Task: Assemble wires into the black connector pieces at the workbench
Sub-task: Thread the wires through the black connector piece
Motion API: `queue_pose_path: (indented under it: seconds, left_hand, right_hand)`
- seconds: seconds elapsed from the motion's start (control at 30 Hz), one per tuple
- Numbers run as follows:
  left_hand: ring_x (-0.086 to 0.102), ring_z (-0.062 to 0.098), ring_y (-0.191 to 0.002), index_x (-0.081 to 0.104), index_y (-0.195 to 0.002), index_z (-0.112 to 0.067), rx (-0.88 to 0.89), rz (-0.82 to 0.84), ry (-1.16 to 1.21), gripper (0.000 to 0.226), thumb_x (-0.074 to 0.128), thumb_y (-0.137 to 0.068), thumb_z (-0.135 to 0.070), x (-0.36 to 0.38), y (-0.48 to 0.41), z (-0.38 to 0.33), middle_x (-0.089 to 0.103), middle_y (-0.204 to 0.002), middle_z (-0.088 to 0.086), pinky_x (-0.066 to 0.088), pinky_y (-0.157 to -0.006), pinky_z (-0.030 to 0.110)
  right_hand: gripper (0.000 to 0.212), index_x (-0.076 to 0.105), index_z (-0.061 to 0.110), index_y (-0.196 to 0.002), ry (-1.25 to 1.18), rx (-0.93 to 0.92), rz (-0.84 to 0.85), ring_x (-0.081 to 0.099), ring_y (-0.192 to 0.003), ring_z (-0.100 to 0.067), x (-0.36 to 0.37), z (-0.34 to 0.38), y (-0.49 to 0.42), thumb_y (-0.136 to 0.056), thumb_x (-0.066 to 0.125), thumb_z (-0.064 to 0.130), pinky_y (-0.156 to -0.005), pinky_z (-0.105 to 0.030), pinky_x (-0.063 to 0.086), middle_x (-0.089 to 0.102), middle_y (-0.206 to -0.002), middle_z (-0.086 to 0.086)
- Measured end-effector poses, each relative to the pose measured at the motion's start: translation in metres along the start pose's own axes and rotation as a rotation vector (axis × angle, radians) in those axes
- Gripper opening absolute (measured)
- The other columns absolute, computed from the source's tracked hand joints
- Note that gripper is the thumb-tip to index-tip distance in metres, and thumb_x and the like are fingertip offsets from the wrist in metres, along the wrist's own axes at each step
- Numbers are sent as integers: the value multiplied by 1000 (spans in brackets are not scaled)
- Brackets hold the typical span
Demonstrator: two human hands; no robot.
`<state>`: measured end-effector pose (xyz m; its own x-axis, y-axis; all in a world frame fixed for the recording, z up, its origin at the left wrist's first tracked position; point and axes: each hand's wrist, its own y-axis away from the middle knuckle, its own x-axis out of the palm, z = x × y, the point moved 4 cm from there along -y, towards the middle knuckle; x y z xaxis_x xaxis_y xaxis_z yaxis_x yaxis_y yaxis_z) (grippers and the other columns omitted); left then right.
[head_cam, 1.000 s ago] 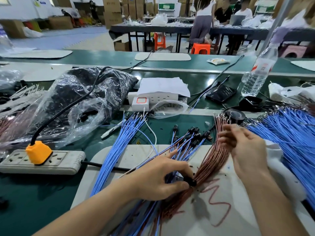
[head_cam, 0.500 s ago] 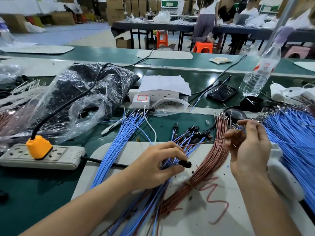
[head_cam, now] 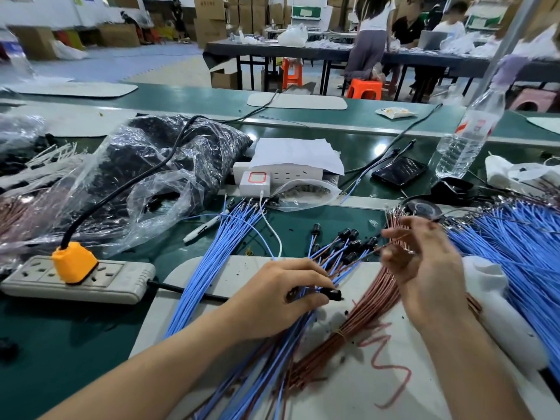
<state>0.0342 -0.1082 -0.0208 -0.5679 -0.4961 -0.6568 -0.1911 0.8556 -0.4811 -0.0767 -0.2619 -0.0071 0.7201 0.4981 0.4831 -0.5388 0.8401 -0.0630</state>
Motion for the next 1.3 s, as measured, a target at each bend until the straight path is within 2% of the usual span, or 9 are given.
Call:
queue_pose_path:
  seconds: [0.07,0.13,0.23,0.3,0.5,0.67,0.87,1.07,1.3]
  left_hand:
    - [64,7,-93,72,-102,-9,-20,-27,12,17,67,-86,-10,0,-1,2,68,-103,-2,47,-87,17]
    - [64,3,-91,70,-102,-7,-51,-45,59,17,66,-86,-5,-1,-1,4,68,-99,-7,46,-85,13]
    - [61,-8,-88,67,-102,-9,-110,-86,129,20,61,-86,2,-5,-1,6,65,-94,-18,42,-82,7]
    - [59,-10,-85,65,-102,-8,-136,-118,141,21,58,-88,4,-7,-1,9,64,-92,-19,40,-80,5]
    - [56,-13,-82,63,-104,-9,-187,-145,147,22,55,-90,6,-5,1,16,63,-86,-26,35,-75,0]
    - [63,0,-98,58,-104,-25,-204,-143,176,31,54,-92,3,-4,-1,15,70,-102,-4,43,-84,9]
    - [62,0,-99,58,-105,-21,-191,-131,168,28,55,-91,3,-3,-1,16,69,-101,-5,44,-88,12]
    - [58,-10,-94,62,-107,-12,-142,-108,119,24,58,-89,4,-4,-2,15,60,-97,-24,39,-84,6]
    - [60,-3,-96,65,-110,-14,-135,-126,88,27,60,-89,2,-5,-2,13,66,-100,-15,42,-87,10]
  right_hand:
    - [14,58,10,-86,76,69,146,58,-50,-18,14,-13,7,-94,48,15,-51,-25,53,68,-69,-8]
    - [20,58,7,-86,132,42,197,60,-52,-21,22,-22,14,-98,42,10,-53,-27,54,67,-68,-10]
    - [27,56,9,-85,135,-141,121,61,-52,-21,23,-13,19,-102,36,15,-53,-26,53,66,-65,-8]
    - [28,55,12,-83,127,-261,65,60,-51,-20,20,-3,21,-103,36,19,-52,-23,50,65,-64,-5]
    - [24,54,15,-84,207,-418,90,57,-50,-21,30,5,35,-101,37,19,-51,-24,48,63,-66,-5]
    - [21,54,16,-88,345,-532,134,59,-53,-25,36,3,43,-101,37,18,-55,-30,49,63,-69,-7]
    - [19,53,19,-92,474,-637,197,61,-56,-20,41,-1,49,-100,38,26,-56,-35,51,65,-73,-1]
    - [16,53,24,-91,604,-714,250,61,-58,-13,44,-3,47,-100,39,22,-56,-26,51,61,-72,6]
    - [19,55,23,-89,628,-731,239,60,-58,-10,39,-2,43,-100,40,22,-56,-24,50,62,-71,3]
